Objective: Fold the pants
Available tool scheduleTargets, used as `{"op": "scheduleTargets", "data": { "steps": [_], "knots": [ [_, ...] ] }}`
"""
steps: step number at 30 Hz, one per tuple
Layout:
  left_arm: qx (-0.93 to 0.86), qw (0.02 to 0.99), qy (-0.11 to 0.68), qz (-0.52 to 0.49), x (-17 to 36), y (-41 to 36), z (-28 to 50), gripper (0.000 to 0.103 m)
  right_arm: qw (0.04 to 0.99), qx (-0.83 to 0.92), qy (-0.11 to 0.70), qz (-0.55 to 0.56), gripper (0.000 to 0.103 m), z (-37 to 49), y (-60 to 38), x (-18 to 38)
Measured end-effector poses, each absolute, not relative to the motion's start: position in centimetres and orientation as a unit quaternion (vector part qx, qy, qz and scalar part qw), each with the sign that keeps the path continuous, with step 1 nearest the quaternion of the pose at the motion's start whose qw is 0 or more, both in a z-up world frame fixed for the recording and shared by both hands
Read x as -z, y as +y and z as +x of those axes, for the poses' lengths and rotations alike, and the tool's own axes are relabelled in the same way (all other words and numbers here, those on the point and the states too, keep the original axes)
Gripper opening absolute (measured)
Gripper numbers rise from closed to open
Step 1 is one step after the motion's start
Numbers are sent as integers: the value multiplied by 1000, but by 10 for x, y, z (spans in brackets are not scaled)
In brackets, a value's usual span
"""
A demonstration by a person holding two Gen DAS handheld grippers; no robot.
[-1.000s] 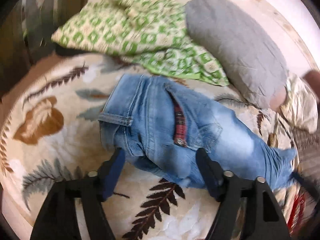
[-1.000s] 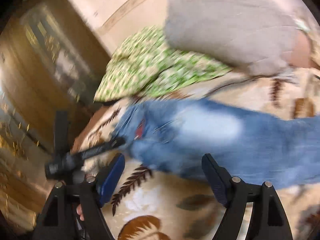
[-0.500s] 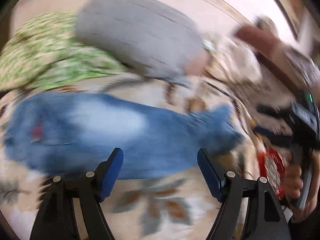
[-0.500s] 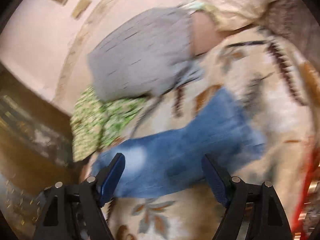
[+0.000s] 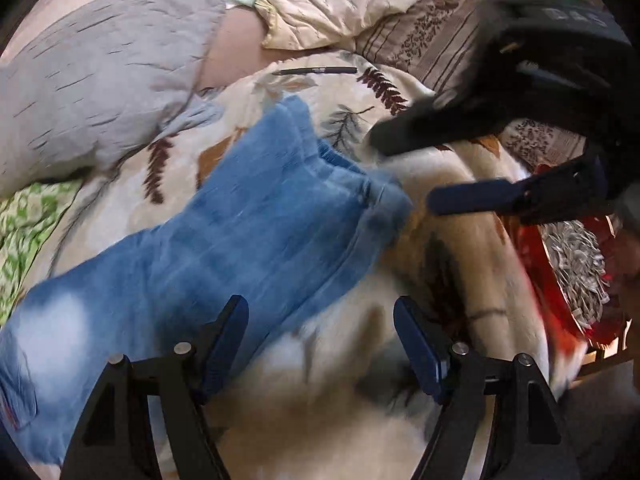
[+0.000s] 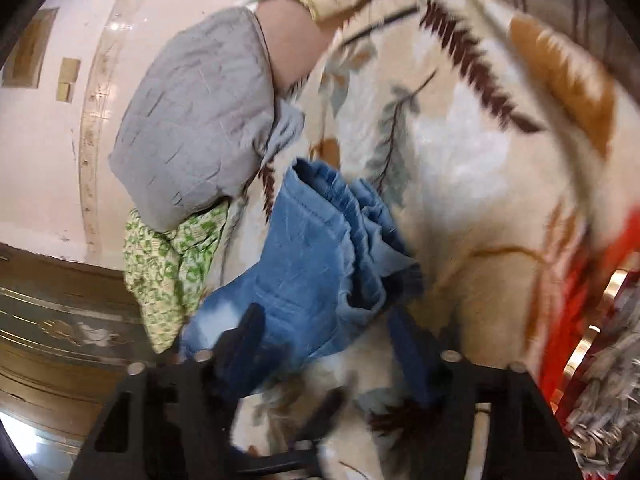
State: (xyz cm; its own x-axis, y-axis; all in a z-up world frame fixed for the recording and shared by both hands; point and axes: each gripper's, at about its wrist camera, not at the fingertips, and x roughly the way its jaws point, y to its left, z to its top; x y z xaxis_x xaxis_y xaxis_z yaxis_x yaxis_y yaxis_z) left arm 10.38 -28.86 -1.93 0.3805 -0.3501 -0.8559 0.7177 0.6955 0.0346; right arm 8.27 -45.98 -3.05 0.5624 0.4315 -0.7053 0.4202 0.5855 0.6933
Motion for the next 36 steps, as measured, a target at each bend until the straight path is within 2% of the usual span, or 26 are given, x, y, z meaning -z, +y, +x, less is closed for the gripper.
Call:
{"op": "scheduleTargets", "data": {
  "steps": [5,6,7,9,10,12,19,24,25,26,30,31,34,36],
  "knots": [
    [315,792,456,254,40,-319,121,74,729,-6,476,492,63,96,-471,55],
    [313,793,453,260,43,-321,125,66,728,0,480,489,63,98,-471,59],
    [316,793,454,256,44,-322,129,61,726,6,485,487,63,100,-471,62],
    [320,795,462,227,43,-317,139,38,714,3,485,505,63,101,-471,69],
    [321,795,467,217,43,-316,143,34,710,-3,481,514,63,102,-471,70],
    [324,794,470,209,41,-313,147,15,713,-7,478,513,63,108,-472,69],
    [349,790,489,123,2,-290,153,10,691,-57,452,561,63,123,-472,76],
    [367,794,468,125,-28,-282,138,9,725,-69,424,538,63,132,-467,56],
    [365,797,463,133,-29,-283,137,9,728,-67,426,533,54,132,-466,55],
    [359,802,457,138,-29,-282,141,9,731,-54,429,528,35,131,-466,54],
    [338,820,448,107,-37,-268,157,9,764,-19,398,508,35,117,-483,31],
    [332,825,444,106,-39,-265,160,9,772,-11,393,499,36,115,-487,26],
    [320,837,435,86,-50,-250,171,9,795,7,379,474,77,112,-496,11],
    [311,848,422,77,-60,-241,175,9,795,4,393,462,78,118,-496,13]
  ]
}}
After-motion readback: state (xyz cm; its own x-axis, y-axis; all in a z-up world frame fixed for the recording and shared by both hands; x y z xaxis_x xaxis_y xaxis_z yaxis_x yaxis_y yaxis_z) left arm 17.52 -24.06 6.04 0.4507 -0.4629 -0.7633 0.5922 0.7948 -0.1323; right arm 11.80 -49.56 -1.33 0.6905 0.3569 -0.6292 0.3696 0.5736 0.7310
